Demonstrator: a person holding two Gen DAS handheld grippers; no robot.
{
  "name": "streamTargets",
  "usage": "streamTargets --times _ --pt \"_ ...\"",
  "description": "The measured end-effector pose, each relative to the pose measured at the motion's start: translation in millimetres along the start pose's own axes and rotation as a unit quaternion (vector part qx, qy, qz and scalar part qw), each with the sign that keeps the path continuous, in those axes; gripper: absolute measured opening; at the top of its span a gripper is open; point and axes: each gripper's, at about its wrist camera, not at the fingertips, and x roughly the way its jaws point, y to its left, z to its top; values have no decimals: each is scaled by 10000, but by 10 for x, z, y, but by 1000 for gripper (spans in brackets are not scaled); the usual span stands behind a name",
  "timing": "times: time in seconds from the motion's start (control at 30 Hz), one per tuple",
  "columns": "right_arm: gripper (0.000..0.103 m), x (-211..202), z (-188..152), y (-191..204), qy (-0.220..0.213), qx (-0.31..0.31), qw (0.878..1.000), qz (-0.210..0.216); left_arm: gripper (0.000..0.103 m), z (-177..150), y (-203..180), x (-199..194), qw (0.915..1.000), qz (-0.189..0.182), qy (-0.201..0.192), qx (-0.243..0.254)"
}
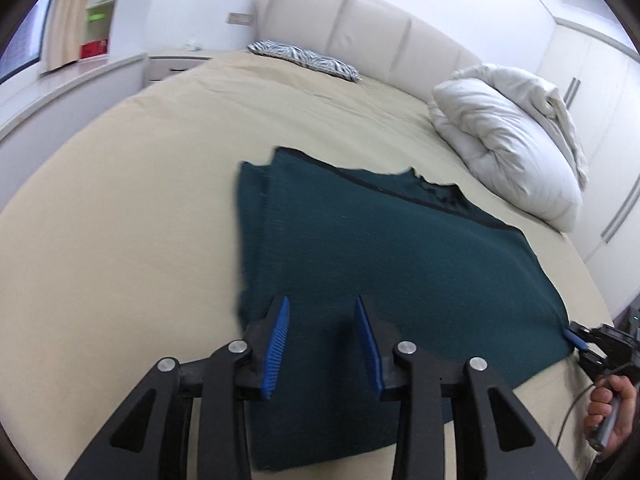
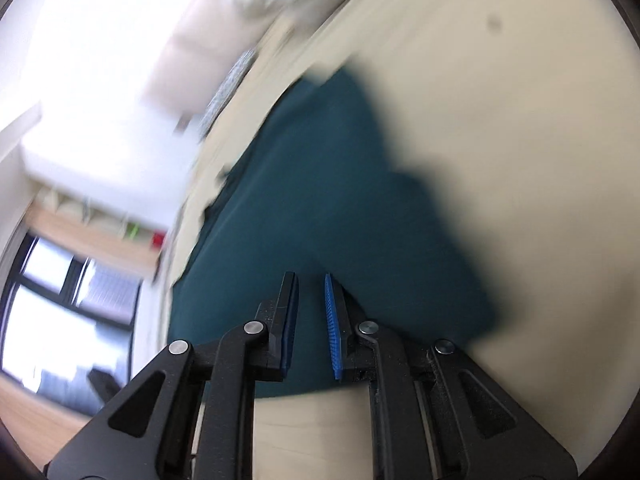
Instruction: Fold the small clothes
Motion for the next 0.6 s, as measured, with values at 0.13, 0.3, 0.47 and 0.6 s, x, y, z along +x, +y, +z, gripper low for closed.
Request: streamTargets --times 0.13,0.3,0.47,0.6 --pt "32 -406 186 203 -695 -396 9950 -600 40 -30 27 -5 9999 -18 -31 -115" --pt "57 -392 340 629 -786 -1300 9793 -1336 52 -103 -47 -13 9999 -39 -108 -37" --pt "46 -252 178 549 -198 -1846 9653 -1835 52 -146 -34 35 10000 -53 -70 -4" --pt "14 -116 113 409 -47 -1817 9639 -1945 52 -153 -33 45 10000 -54 -53 -8"
